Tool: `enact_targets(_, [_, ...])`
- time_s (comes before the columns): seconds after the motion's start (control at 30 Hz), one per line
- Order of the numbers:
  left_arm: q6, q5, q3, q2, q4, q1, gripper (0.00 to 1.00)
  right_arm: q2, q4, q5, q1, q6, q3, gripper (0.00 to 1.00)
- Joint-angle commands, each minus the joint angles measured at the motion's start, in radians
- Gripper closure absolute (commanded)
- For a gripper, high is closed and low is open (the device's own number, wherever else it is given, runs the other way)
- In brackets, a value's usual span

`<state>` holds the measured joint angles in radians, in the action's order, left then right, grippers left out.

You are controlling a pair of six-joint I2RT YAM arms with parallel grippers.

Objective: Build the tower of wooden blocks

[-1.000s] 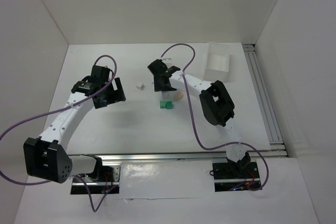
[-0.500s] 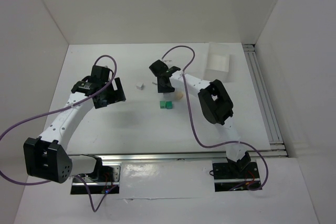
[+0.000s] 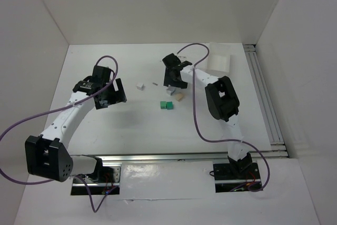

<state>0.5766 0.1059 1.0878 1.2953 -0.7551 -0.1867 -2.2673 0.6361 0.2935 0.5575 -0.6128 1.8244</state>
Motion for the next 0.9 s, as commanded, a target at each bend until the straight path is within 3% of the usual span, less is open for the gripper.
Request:
enact_targets(0.0, [-0.014, -0.008, 0.018, 0.001, 0.013, -0.003, 0.00, 0.057, -0.021, -0.034, 0.036, -0.011, 0.000, 0.20])
enact_targets(0.17, [-0.014, -0.008, 0.018, 0.001, 0.013, -0.003, 0.00, 0.057, -0.035, -0.045, 0.058, 0.033, -0.004, 0.19])
enact_targets(0.33, [-0.014, 0.002, 0.018, 0.001, 0.013, -0.003, 0.00, 0.055, -0.003, -0.074, 0.068, 0.172, 0.033, 0.03])
enact_targets(0.53, [-0.014, 0.002, 0.018, 0.001, 0.013, -0.003, 0.00, 0.106, -0.013, -0.244, 0.068, 0.266, -0.002, 0.02])
enact_targets(0.77, [-0.014, 0.002, 0.018, 0.001, 0.013, -0.003, 0.00, 0.106, 0.045, -0.169, 0.068, 0.347, 0.036, 0.05])
enact_targets(0.87, [-0.014, 0.002, 0.018, 0.001, 0.013, -0.003, 0.00, 0.053, 0.102, -0.157, 0.068, 0.415, 0.100, 0.00])
